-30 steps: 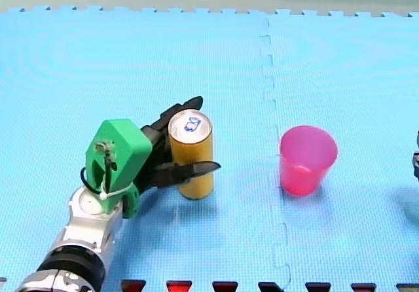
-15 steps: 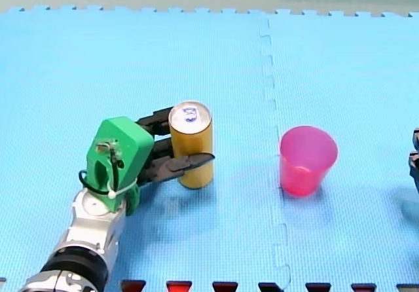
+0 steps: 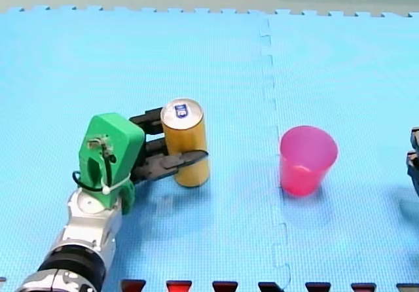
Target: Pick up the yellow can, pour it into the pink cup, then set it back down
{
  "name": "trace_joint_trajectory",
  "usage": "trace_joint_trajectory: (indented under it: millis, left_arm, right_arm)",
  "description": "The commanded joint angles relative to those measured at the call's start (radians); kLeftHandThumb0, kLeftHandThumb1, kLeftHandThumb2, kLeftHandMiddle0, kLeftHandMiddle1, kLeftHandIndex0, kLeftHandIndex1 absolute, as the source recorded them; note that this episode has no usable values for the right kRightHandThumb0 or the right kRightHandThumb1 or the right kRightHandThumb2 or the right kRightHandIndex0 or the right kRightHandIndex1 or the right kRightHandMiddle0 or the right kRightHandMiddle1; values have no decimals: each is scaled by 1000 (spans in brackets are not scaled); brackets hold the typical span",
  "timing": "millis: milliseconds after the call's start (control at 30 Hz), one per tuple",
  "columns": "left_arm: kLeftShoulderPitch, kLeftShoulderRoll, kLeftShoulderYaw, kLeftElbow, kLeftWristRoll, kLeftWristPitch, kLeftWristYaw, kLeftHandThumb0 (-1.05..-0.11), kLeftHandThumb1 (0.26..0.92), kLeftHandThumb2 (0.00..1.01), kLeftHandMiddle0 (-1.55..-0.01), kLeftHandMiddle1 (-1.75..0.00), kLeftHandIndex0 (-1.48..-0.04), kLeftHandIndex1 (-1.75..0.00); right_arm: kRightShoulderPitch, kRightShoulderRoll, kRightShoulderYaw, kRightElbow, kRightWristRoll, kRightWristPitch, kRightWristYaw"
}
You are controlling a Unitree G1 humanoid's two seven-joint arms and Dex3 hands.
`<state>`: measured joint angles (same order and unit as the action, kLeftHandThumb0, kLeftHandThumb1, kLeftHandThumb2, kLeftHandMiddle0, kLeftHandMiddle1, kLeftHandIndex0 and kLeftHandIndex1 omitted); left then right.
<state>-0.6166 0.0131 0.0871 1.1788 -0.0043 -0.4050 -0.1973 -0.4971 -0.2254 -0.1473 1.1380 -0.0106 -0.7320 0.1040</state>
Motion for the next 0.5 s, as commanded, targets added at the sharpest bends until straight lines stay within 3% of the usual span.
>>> trace_joint_trajectory:
  millis: [0, 133, 267, 467]
  left_arm:
    - [-8, 7, 6, -5, -6, 13, 2, -391, 746, 1, -1357, -33, -1218, -11]
    - [-11, 5, 17, -17, -20, 25, 2, -393, 746, 1, -1366, -29, -1222, -8]
    - [-21, -18, 42, -57, -52, 2, 18, -393, 745, 0, -1379, -27, -1227, -8]
    - [-9, -45, -5, -136, 20, -169, 120, -392, 743, 0, -1385, -19, -1239, -8]
  right_arm:
    - [-1, -2, -2, -2, 5, 5, 0]
    - [-3, 2, 0, 0, 3, 8, -5]
    - [-6, 7, 0, 3, 5, 13, -5]
    - [-9, 17, 1, 8, 5, 18, -5]
